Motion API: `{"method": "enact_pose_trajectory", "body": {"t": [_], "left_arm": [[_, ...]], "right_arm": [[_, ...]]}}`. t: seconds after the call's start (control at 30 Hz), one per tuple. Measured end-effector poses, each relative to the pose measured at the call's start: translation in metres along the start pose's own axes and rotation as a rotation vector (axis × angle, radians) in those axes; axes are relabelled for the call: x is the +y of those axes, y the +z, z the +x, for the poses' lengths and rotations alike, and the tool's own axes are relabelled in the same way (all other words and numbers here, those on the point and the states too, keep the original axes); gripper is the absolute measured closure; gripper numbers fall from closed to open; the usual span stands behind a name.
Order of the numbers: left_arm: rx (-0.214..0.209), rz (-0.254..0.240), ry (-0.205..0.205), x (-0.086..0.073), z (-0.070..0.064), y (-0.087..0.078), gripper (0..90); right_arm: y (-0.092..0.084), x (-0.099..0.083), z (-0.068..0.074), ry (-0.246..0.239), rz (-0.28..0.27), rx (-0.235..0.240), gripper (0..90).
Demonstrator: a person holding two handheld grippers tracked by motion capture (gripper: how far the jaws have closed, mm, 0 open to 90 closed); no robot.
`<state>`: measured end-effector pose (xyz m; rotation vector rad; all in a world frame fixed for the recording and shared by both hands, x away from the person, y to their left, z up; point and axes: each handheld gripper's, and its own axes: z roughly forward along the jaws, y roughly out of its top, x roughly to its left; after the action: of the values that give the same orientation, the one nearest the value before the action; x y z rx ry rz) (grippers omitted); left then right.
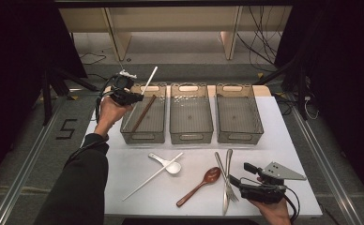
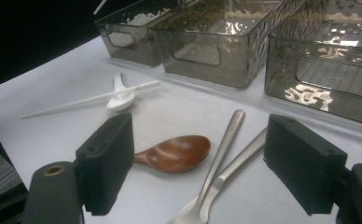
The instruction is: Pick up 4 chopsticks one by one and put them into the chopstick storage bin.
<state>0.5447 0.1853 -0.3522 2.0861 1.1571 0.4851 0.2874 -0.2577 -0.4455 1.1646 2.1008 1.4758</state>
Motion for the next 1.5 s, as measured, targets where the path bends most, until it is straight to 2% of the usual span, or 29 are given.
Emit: {"method": "enact_pose_trajectory", "body": {"t": [0.3, 0.43, 0.93, 1.23, 1.5], "left_arm": [[0.004, 0.002, -0.001, -0.004, 0.002, 0.011, 84.7], [0.016, 0.003, 0.018, -0.007, -0.001, 0.016, 84.6], [0.007, 0.015, 0.011, -0.020, 0.000, 0.026, 84.5], [0.012, 0.043, 0.019, -0.029, -0.001, 0.032, 84.3], [0.014, 0.059, 0.008, -0.034, 0.000, 0.038, 83.5]], "right_arm": [[0.000, 0.000, 0.000, -0.002, 0.001, 0.003, 25.2], [0.000, 0.000, 0.000, -0.001, 0.001, 0.002, 25.2], [0.000, 0.000, 0.001, -0.002, 0.001, 0.002, 25.2], [0.000, 0.000, 0.001, -0.004, -0.001, 0.002, 25.2], [-0.001, 0.000, 0.001, 0.000, -0.001, 0.001, 25.2]]}}
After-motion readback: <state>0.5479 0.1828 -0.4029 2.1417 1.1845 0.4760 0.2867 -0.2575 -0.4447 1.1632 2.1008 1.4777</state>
